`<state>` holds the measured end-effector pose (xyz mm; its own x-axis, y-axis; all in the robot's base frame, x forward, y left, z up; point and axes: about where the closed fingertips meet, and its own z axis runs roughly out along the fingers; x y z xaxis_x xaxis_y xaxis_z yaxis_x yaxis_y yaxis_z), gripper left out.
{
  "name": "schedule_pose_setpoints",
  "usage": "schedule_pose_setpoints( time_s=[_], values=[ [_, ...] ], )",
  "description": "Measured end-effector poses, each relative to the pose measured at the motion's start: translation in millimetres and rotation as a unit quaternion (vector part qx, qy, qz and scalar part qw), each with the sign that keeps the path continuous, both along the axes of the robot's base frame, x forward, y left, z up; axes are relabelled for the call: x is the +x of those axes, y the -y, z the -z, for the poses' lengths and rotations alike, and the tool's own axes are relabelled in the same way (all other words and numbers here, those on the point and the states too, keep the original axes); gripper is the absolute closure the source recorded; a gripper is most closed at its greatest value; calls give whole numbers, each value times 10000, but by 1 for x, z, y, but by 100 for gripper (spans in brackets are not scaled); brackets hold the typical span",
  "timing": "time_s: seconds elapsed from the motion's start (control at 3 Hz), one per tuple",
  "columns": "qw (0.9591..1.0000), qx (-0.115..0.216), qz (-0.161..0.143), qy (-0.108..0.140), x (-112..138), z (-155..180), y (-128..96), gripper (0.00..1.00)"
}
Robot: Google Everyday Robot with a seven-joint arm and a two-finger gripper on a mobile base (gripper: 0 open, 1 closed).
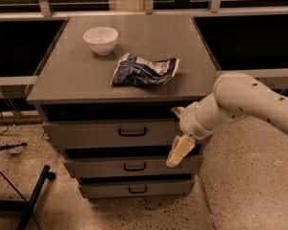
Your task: Open top drawer
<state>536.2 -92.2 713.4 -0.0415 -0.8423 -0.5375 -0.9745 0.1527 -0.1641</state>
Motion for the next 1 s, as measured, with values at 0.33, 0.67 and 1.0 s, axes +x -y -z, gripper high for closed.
schedule_pose_setpoints(
  time_s=[0.33, 0.67, 1.0],
  values=[
    [9999, -93, -79, -21, 5, 9, -4, 0],
    [9996, -231, -106, -93, 9, 21, -3, 0],
    [9993, -326, -101, -129, 13, 33, 0, 0]
  ],
)
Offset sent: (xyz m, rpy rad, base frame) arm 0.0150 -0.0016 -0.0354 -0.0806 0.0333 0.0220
